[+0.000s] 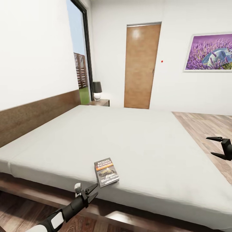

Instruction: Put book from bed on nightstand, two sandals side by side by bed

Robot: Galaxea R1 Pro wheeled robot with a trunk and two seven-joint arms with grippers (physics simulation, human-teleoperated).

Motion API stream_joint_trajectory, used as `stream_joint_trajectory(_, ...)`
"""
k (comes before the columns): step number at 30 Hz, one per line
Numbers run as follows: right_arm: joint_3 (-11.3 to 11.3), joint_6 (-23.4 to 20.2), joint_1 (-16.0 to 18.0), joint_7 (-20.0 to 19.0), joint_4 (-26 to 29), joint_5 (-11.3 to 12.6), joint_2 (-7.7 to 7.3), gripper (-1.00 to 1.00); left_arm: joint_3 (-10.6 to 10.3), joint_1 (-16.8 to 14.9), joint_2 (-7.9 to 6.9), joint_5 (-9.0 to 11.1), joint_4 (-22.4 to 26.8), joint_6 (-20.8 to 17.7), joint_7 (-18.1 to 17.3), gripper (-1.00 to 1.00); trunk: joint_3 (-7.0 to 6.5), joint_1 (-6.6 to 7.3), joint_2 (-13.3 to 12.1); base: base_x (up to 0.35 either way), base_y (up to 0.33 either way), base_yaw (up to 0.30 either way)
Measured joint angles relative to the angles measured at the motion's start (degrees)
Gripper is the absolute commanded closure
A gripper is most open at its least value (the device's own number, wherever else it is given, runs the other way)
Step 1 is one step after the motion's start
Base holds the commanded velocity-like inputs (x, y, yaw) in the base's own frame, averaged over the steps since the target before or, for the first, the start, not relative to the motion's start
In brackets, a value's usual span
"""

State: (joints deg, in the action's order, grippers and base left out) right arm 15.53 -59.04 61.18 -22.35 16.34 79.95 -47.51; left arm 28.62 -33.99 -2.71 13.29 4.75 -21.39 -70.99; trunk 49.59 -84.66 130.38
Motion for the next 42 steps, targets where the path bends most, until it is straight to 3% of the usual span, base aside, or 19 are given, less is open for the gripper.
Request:
stream_joint_trajectory(13, 0.1, 0.0, 0.0, 0.0, 0.0, 0.0, 0.0, -1.0, 0.1, 0.0, 1.12, 0.1, -0.5, 0.3, 4.9, -1.0, 0.0, 0.0, 0.0, 0.0, 0.0, 0.0)
stream_joint_trajectory(42, -0.3, 0.0, 0.0, 0.0, 0.0, 0.0, 0.0, -1.0, 0.1, 0.0, 1.4, 0.2, -0.5, 0.3, 5.4, -1.0, 0.0, 0.0, 0.0, 0.0, 0.0, 0.0)
